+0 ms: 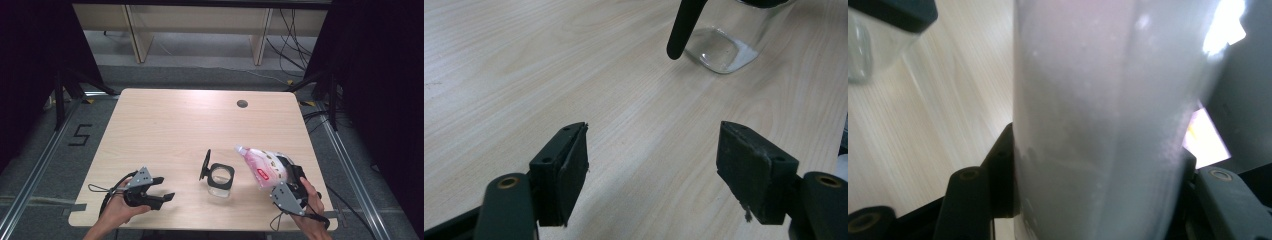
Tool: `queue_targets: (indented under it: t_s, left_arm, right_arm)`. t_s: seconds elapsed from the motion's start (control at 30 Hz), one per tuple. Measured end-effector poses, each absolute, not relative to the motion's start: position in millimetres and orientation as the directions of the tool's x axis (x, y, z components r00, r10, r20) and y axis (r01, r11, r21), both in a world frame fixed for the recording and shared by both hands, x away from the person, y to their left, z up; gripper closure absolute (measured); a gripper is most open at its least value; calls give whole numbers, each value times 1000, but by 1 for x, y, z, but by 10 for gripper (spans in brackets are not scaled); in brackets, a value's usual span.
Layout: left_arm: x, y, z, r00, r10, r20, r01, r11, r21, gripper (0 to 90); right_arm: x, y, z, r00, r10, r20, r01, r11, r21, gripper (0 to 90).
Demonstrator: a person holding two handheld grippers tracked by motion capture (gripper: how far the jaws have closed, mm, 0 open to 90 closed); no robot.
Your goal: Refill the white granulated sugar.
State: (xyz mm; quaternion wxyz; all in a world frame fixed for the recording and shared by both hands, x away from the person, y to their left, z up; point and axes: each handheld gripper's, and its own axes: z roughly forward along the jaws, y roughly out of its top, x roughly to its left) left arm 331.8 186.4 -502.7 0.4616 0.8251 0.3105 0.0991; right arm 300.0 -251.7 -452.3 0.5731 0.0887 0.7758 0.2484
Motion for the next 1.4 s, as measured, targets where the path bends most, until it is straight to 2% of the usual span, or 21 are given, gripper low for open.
queue_targets:
  t_s: [0.03,0.1,0.17,0.2,0.23,0.4,0.43,0.47,0.5,0.53,0.6,0.63,0.67,0.8,0.87,1.0,1.2,1.23,1.27,1.3,1.4]
  left_arm:
    - [332,186,-503,786,607,-120,426,-389,817,287]
    - [332,186,-504,785,607,-126,426,-380,821,287]
    - [332,187,-506,779,614,-127,431,-378,820,287]
    - [332,187,-506,782,611,-122,425,-378,823,287]
    - [332,187,-506,782,611,-124,424,-376,824,287]
    - [331,187,-505,776,618,-122,429,-376,822,284]
    - [332,188,-505,786,609,-106,414,-392,822,283]
    - [332,188,-506,782,612,-116,418,-377,826,281]
    - [332,188,-507,777,618,-119,424,-373,825,279]
    - [331,187,-507,769,626,-131,435,-362,825,275]
    - [331,187,-507,765,631,-129,435,-359,826,259]
    - [331,188,-506,769,627,-120,429,-368,825,255]
    - [332,188,-506,774,624,-111,423,-377,824,255]
    - [332,187,-507,774,625,-101,415,-380,827,254]
    - [331,188,-506,777,623,-87,409,-394,823,254]
    - [331,187,-505,774,626,-92,416,-393,820,256]
    - [330,187,-506,777,622,-92,413,-395,820,258]
    - [331,187,-506,778,621,-91,412,-396,820,258]
    - [330,187,-505,776,624,-90,414,-397,819,259]
    - [330,187,-505,776,624,-90,414,-396,820,259]
    - [330,187,-506,778,622,-92,413,-395,821,260]
  right_arm:
    - [297,-248,-454,-301,370,-879,-149,892,427,439]
    - [295,-247,-453,-295,353,-888,-150,900,408,439]
    - [293,-244,-455,-276,289,-916,-169,924,343,440]
    - [294,-244,-451,-244,190,-951,-196,951,240,440]
    - [293,-243,-454,-248,204,-947,-190,948,254,440]
    - [289,-243,-455,-263,131,-956,-185,966,183,442]
    - [289,-242,-450,-242,32,-970,-212,974,85,442]
    - [286,-242,-457,-270,106,-957,-170,973,156,442]
    - [286,-241,-454,-249,47,-967,-187,978,96,442]
    - [285,-242,-459,-277,107,-955,-154,976,154,442]
    - [284,-240,-458,-280,68,-958,-162,980,117,442]
    - [286,-238,-455,-264,11,-964,-195,979,64,443]
    - [285,-238,-458,-285,43,-958,-176,980,97,443]
    - [285,-231,-456,-263,-70,-962,-211,977,-14,443]
    - [285,-229,-459,-276,-76,-958,-201,979,-20,444]
    - [287,-223,-456,-245,-194,-950,-230,963,-137,445]
    - [288,-221,-460,-243,-176,-954,-220,968,-123,446]
    - [286,-219,-459,-251,-196,-948,-203,968,-147,447]
    - [290,-217,-456,-218,-265,-939,-253,945,-208,447]
    - [289,-218,-458,-232,-235,-944,-234,955,-180,447]
    - [289,-215,-454,-200,-286,-937,-250,940,-233,448]
